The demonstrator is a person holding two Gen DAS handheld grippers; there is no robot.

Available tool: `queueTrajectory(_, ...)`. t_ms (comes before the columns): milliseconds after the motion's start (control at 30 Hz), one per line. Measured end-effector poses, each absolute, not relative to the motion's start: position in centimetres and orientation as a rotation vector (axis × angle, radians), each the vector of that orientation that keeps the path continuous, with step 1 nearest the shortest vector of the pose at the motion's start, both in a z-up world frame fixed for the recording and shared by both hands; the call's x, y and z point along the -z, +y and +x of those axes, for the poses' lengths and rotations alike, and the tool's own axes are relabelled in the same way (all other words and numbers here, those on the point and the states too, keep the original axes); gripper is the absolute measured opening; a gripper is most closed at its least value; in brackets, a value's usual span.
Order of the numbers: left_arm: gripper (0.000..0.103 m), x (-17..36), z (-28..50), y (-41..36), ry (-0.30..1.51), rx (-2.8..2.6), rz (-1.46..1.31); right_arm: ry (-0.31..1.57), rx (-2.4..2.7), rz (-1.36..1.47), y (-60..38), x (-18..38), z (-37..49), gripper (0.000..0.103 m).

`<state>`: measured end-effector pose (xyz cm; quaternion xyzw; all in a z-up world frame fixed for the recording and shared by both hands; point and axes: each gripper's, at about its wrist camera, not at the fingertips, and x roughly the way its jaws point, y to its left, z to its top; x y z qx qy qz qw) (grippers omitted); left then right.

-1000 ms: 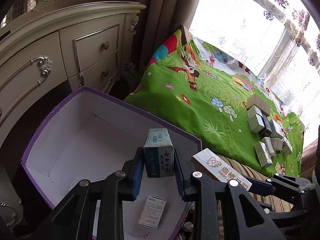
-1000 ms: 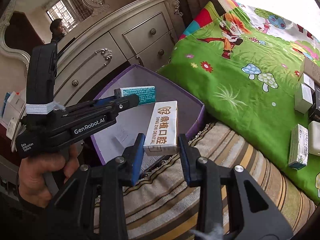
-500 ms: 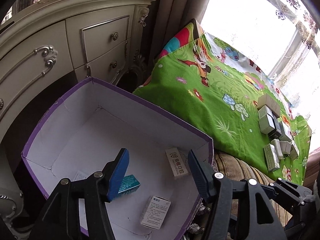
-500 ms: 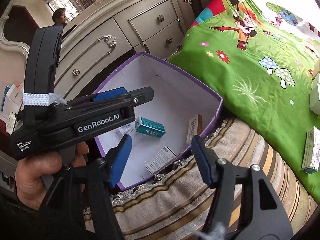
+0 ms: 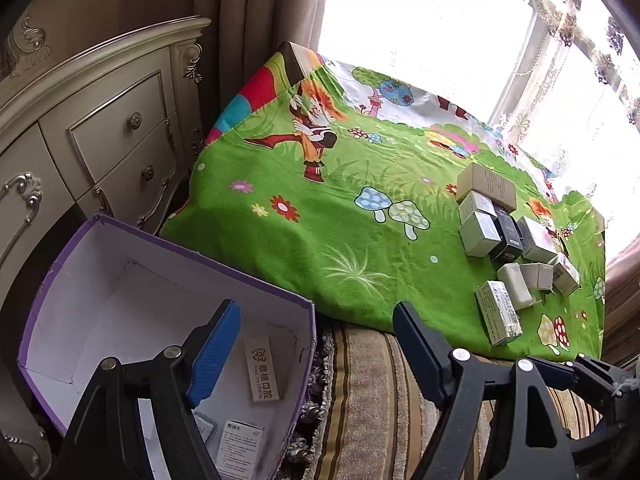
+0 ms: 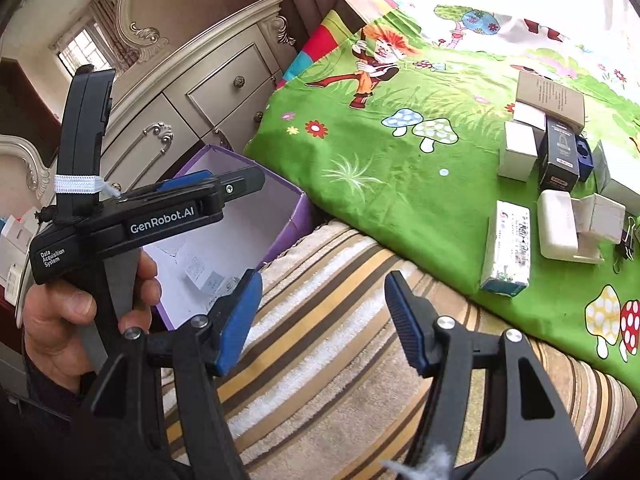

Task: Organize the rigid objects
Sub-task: 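Move both open tools back over the boxes on the bed, then grasp the long white-blue printed box with the left tool while the right tool grasps the grey-white box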

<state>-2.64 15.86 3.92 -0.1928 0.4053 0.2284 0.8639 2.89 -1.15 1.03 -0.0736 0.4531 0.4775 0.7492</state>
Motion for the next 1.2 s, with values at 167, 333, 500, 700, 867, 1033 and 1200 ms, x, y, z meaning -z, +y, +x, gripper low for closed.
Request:
queueTrajectory(167,0.079,-4.2,0.9,12.7,0.897,-0.39,-0.341,1.002,-0.931,-0.079,-6.0,-0.4,5.8,0.069)
queueTrajectory(333,0.079,-3.3,3.5,9.7,0.926,-0.248,-0.411,0.994,-0.807,-0.055,-9.8,-0.2,8.0,0.07)
queueTrajectory(500,0.079,-2.4,6.0,6.1,0.977,-0.159,-0.382,0.987,-0.687,-0.071,-13.0,0.4,10.0,0.071)
queueTrajectory(700,0.079,-1.5,8.7,3.2,1.026,-0.108,-0.351,1.015,-0.635,0.011,-16.2,1.2,12.3,0.071)
queueTrajectory(867,0.079,-0.3,11.1,1.9,1.093,-0.097,-0.352,1.027,-0.613,0.039,-16.9,1.6,13.1,0.071)
queueTrajectory(1033,0.076,1.6,13.0,1.7,1.163,-0.116,-0.37,1.03,-0.606,0.023,-16.7,1.8,13.5,0.074)
queueTrajectory(1200,0.054,2.8,13.9,1.9,1.192,-0.132,-0.357,1.032,-0.584,0.014,-16.3,2.0,14.6,0.076)
